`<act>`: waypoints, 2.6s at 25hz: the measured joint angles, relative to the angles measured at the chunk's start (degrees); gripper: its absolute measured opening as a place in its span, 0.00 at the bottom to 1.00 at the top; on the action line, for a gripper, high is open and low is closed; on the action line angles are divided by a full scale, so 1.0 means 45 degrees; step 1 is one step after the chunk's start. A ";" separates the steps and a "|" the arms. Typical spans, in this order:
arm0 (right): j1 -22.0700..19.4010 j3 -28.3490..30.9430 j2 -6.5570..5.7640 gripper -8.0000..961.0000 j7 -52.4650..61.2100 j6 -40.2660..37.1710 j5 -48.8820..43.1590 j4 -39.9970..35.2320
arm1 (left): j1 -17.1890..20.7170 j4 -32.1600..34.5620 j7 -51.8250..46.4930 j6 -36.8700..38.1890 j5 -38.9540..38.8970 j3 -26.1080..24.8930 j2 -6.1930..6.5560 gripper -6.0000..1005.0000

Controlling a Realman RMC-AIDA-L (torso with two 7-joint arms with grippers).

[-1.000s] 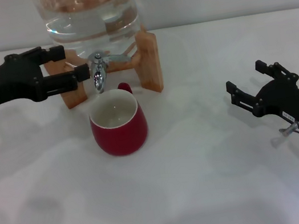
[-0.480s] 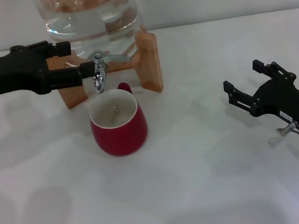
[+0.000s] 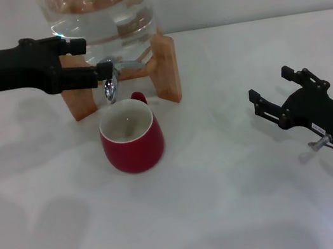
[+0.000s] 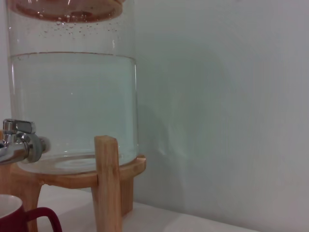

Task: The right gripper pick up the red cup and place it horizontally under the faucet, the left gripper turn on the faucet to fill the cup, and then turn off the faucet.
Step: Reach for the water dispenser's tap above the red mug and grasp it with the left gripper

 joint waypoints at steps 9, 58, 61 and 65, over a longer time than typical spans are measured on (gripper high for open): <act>0.0016 0.0022 0.0000 0.87 0.0000 -0.0051 0.0000 -0.0001 | -0.0550 -0.0002 0.0002 0.0068 0.0574 0.0007 0.0029 0.88; -0.0158 -0.0002 0.0001 0.87 -0.0001 -0.0611 0.0000 0.0092 | -0.1483 0.1483 0.1289 -0.0822 0.1714 -0.0014 0.0040 0.88; -0.0181 -0.0039 0.0000 0.87 0.0000 -0.0611 0.0000 0.0148 | -0.1482 0.1646 0.1337 -0.0959 0.1762 -0.0014 0.0037 0.88; -0.0244 -0.0096 0.0000 0.87 -0.0001 -0.0612 0.0001 0.0177 | -0.1536 0.1812 0.1383 -0.1058 0.1783 -0.0013 0.0039 0.88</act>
